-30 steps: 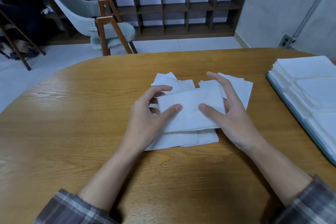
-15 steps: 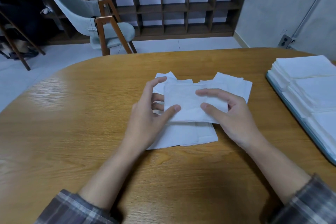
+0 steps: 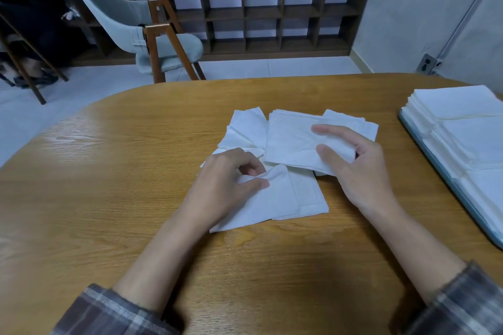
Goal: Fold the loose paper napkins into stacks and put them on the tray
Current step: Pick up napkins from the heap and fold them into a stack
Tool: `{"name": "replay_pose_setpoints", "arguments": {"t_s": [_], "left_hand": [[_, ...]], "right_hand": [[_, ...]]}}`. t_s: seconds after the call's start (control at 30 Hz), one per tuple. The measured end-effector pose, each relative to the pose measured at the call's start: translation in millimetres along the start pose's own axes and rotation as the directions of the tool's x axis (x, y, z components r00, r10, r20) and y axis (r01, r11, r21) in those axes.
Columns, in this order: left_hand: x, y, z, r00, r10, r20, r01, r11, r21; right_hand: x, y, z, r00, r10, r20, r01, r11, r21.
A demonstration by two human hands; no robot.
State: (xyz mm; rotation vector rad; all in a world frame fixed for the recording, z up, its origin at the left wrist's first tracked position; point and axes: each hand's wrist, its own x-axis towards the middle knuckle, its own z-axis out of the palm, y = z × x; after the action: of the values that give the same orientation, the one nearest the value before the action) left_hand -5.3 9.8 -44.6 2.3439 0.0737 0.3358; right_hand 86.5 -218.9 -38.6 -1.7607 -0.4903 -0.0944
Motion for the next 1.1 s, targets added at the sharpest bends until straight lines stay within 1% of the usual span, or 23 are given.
{"name": "replay_pose_setpoints", "arguments": {"t_s": [0.1,0.17,0.23,0.3,0.37,0.43,0.53,0.63,0.73,0.83,0.97,1.1], "left_hand": [[-2.1,6.1,-4.6,0.999,0.017,0.039,-0.013,0.995,-0.095],[-4.1,10.9,-6.6,0.997,0.012,0.078,0.000,0.988,-0.151],[-5.8,14.5,-7.0,0.997,0.017,0.082,0.001,0.978,-0.211],[-5.6,16.4,-6.1,0.999,0.027,0.046,-0.014,0.964,-0.265],[-5.8,17.4,-4.0,1.000,0.024,0.013,-0.019,0.951,-0.310],[-6.3,18.4,-2.5,1.000,0.015,-0.014,-0.018,0.950,-0.311],[-4.8,16.1,-4.3,0.999,-0.016,-0.039,0.004,0.954,-0.301],[-1.3,13.7,-9.3,0.994,-0.071,-0.086,0.039,0.944,-0.329],[-0.9,16.4,-10.3,0.990,-0.099,-0.105,0.049,0.913,-0.406],[-1.2,18.8,-8.8,0.987,-0.103,-0.123,0.038,0.895,-0.444],[-2.0,21.5,-8.0,0.987,-0.088,-0.137,0.016,0.889,-0.457],[-2.7,21.9,-6.1,0.988,-0.088,-0.128,0.020,0.890,-0.455]], "right_hand": [[-0.6,-0.6,0.1,1.000,-0.009,-0.003,0.009,1.000,0.006],[-0.9,-2.1,-0.4,0.999,-0.021,0.029,0.021,1.000,0.003],[-2.5,-6.5,0.2,0.992,-0.024,0.122,0.020,0.999,0.033],[-7.0,-10.4,3.6,0.965,-0.036,0.259,0.022,0.998,0.058],[-11.1,-11.1,8.4,0.940,-0.035,0.340,0.022,0.999,0.042],[-11.4,-9.7,11.7,0.945,-0.011,0.328,0.001,1.000,0.028],[-8.8,-6.5,11.1,0.965,0.020,0.260,-0.028,0.999,0.026],[-6.0,-5.2,7.9,0.980,0.043,0.195,-0.056,0.996,0.065],[-6.8,-9.2,7.5,0.966,0.031,0.257,-0.058,0.993,0.098],[-9.7,-11.5,9.5,0.945,0.027,0.326,-0.075,0.988,0.136],[-13.1,-12.4,12.5,0.923,0.030,0.385,-0.073,0.993,0.096],[-14.5,-15.6,14.3,0.921,0.022,0.390,-0.053,0.996,0.070]]}}
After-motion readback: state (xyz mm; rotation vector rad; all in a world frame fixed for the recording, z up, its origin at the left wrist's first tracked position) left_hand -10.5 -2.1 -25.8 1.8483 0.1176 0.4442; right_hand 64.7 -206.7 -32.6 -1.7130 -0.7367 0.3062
